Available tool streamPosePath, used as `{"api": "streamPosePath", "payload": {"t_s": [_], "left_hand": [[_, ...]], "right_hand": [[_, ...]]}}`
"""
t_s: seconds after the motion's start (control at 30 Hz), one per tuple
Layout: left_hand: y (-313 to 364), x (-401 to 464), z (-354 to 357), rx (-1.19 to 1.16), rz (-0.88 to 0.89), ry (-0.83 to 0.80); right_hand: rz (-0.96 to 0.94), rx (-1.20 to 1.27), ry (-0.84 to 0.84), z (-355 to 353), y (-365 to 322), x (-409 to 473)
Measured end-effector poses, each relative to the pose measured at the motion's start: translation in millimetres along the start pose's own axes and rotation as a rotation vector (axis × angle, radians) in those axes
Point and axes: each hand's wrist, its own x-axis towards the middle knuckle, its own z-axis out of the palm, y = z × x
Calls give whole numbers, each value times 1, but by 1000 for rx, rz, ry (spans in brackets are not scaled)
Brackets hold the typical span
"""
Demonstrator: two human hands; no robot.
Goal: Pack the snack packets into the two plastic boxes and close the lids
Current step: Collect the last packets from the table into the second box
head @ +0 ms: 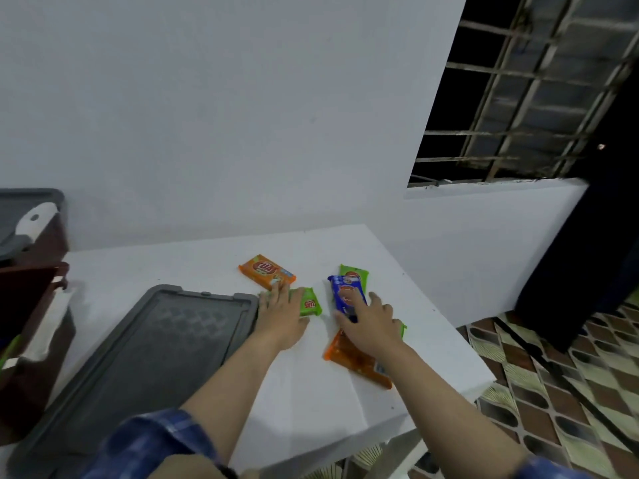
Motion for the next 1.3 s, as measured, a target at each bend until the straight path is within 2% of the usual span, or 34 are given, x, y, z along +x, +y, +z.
{"api": "streamPosePath", "payload": {"t_s": [0.03, 0.13, 0.2, 0.27, 0.37, 0.43, 0.5, 0.6, 0.7, 0.83, 0.97, 1.07, 1.17, 1.3], "left_hand": [[-1, 4, 2, 58, -4, 1], [0, 8, 1, 148, -14, 82], [2, 5, -3, 99, -24, 136], [4, 1, -6, -25, -48, 267], [11, -11, -16, -411, -33, 446], [18, -24, -27, -893, -50, 475], [22, -38, -42, -1357, -157, 471], [11, -54, -63, -1642, -284, 502], [-11, -80, -90, -1802, -293, 501], [-56, -122, -117, -1641, -325, 573], [-113, -164, -153, -1517, -356, 589], [-158, -194, -178, -1394, -273, 545], [-215, -224, -204, -1022, -212, 587], [-297, -243, -223, -425, -302, 661]], "right_hand": [[-27, -60, 3, 5, -1, 2], [-51, -155, 153, 14, -4, 7], [-21, -138, 222, 16, -5, 8], [11, -40, 275, 14, -5, 8], [-57, 360, 349, 8, -11, -4], [-138, 832, 318, 1, -28, -16], [-157, 1224, 220, -8, -54, -26], [-205, 1481, 143, -16, -92, -38], [-190, 1594, 97, -15, -127, -47], [-153, 1739, -42, -11, -182, -68], [-206, 1630, -73, -3, -243, -93], [-336, 1524, -121, -3, -281, -108], [-495, 1342, -152, -4, -320, -113], [-662, 922, -101, 3, -371, -102]]}}
